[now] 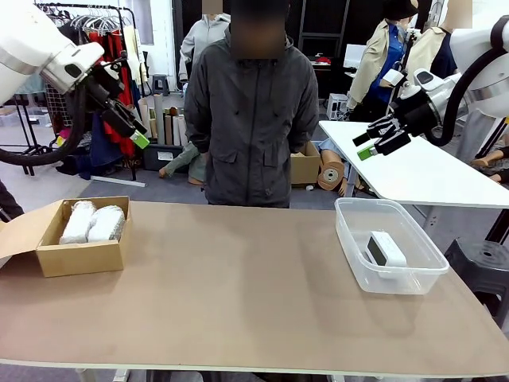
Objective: Separate and place wrapped and unwrapped clocks.
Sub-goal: If the picked Digital clock is wrapped, place it in the Package Box ; if not, place it in the Organizing box.
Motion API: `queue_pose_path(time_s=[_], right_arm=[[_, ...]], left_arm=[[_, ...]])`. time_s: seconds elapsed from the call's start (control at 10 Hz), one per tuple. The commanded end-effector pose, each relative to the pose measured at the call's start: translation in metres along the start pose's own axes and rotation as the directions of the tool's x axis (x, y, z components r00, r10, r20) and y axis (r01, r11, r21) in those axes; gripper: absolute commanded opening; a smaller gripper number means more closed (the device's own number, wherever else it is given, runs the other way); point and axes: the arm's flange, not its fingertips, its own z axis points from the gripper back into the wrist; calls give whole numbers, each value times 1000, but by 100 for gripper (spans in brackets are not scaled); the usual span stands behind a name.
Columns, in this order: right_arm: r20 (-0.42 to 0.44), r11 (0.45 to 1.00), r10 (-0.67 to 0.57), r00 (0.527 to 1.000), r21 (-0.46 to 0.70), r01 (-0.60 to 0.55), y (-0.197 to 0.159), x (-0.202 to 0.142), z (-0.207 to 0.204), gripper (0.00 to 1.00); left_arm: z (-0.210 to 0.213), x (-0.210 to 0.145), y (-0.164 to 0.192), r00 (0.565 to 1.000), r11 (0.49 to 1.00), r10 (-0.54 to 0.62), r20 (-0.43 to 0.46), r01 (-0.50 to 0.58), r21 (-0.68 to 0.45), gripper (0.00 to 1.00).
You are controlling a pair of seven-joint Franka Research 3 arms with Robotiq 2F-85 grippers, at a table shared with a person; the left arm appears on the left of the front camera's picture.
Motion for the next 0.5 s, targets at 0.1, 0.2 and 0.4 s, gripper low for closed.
queue_pose_path(time_s=[0.1,0.2,0.4], right_arm=[[0,1000,6,1000,0,-6,0,1,1,100],[0,1000,6,1000,0,-6,0,1,1,100],[0,1000,6,1000,0,-6,0,1,1,100]], left_arm=[[8,-17,-7,991,990,-101,88,108,-88,100],[10,-19,-4,989,987,-110,98,121,-109,100],[9,-23,1,981,978,-156,114,169,-120,100]])
